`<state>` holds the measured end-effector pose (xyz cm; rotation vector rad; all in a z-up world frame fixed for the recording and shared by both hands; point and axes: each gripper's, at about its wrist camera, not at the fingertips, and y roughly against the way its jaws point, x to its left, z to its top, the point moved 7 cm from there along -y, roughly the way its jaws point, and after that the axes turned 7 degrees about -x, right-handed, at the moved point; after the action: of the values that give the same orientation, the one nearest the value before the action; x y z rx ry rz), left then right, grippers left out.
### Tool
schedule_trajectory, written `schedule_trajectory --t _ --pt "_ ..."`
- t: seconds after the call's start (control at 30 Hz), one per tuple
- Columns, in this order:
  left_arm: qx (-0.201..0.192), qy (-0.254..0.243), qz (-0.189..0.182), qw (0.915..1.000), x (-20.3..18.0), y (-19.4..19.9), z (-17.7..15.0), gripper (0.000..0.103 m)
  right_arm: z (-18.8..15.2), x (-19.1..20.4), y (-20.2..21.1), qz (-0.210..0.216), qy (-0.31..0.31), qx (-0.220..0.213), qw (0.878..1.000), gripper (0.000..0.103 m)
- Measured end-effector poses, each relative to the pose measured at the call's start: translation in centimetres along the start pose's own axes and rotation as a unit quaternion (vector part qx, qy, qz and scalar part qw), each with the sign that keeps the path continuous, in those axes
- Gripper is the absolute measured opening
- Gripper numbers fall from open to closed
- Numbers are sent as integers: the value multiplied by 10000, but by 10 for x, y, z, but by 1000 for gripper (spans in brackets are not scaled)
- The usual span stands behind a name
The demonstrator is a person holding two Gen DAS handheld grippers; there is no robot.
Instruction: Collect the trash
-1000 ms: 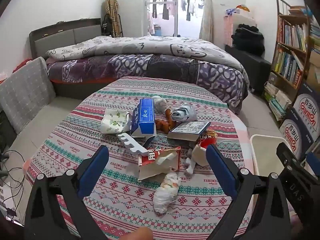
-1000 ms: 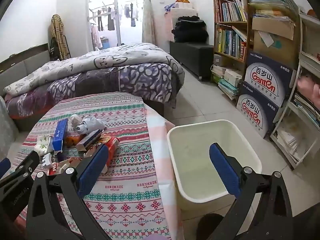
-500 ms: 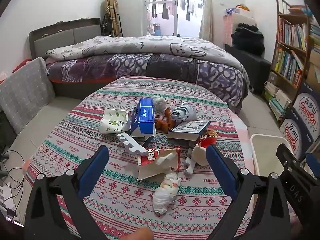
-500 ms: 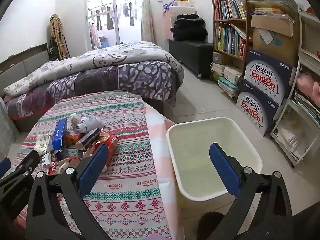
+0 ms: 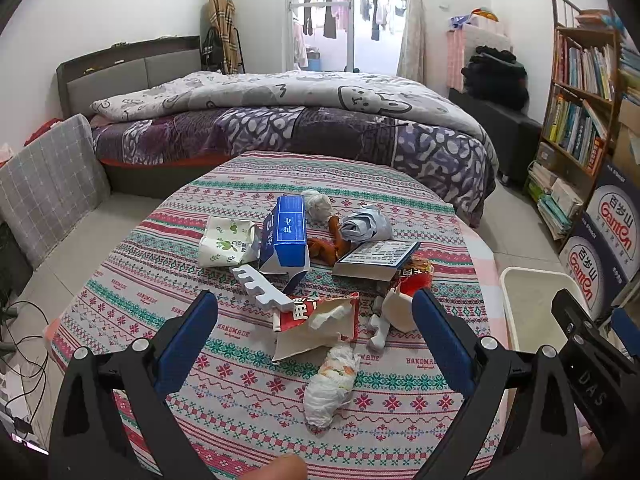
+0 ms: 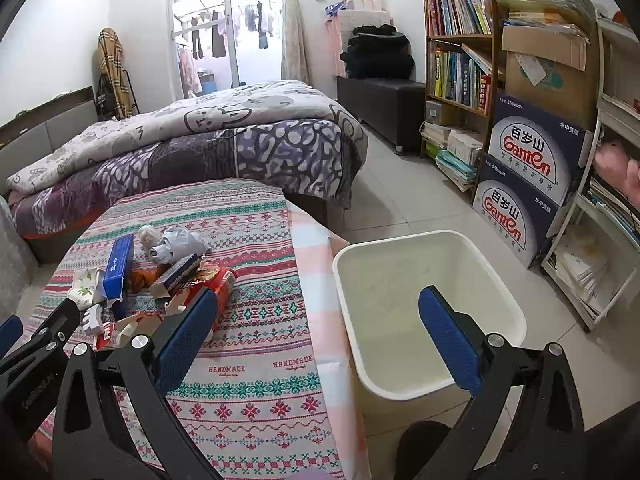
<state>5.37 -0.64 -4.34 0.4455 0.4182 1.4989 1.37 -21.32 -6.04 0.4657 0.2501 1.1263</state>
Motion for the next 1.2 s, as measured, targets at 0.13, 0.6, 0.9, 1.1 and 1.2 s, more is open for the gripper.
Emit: schedule_trajectory --t 0.13,0.6,0.9,1.1,1.2 --pt "-2 0 -2 10000 0 0 0 95 0 -2 0 2 -21 19 10000 96" --pt "5 -76 -88 9999 -16 -6 -4 95 -4 -15 -4 -123 -140 134 9997 96" --pt "45 -175 -183 9997 -31 -8 -7 95 -5 -32 -5 -239 -261 187 9992 96" --pt "73 -227 -224 9995 -39 -10 -9 95 -6 -41 -6 -288 -318 208 9989 96" --pt "80 -256 -247 9993 -43 -10 -9 95 -6 -44 -6 -310 -339 219 9987 96"
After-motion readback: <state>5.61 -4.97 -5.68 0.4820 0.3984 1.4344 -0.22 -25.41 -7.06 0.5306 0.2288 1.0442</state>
